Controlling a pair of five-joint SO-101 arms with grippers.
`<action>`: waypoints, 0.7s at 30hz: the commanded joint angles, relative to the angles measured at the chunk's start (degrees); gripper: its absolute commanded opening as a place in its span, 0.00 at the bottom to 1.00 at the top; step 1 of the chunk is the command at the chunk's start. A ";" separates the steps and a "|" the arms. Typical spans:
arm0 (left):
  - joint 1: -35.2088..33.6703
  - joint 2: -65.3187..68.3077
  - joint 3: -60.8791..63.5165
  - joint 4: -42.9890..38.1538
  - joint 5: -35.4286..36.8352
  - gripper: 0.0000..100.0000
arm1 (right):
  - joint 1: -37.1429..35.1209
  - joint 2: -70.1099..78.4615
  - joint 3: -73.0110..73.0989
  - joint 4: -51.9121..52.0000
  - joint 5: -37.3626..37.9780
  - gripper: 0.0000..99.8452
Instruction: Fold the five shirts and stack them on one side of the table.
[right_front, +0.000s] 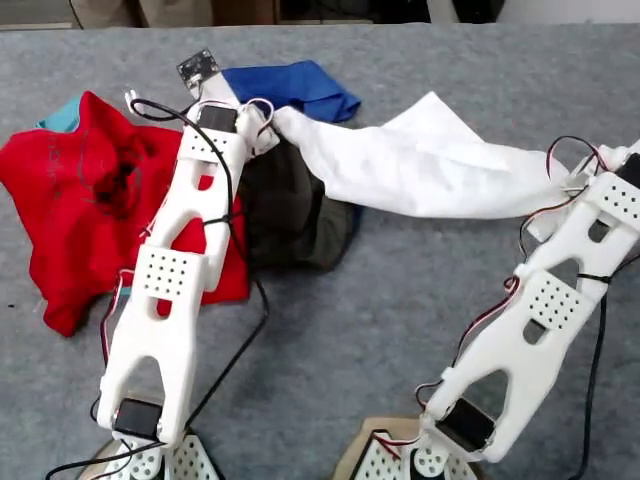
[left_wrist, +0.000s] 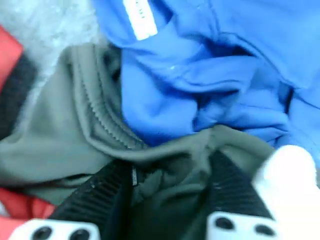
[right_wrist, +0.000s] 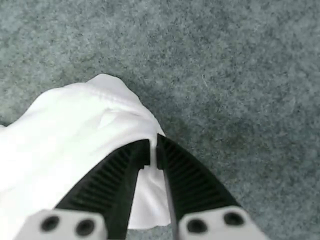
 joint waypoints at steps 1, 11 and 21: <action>0.00 0.13 -0.70 -1.93 -7.30 0.04 | 1.01 -1.89 -2.51 -1.05 -0.35 0.01; -11.52 0.04 -3.52 2.99 -14.68 0.02 | 1.01 -1.89 -2.51 -1.14 -0.35 0.01; -33.76 -0.13 -16.62 13.45 -29.45 0.02 | 0.84 -1.80 -2.51 -1.49 -0.35 0.01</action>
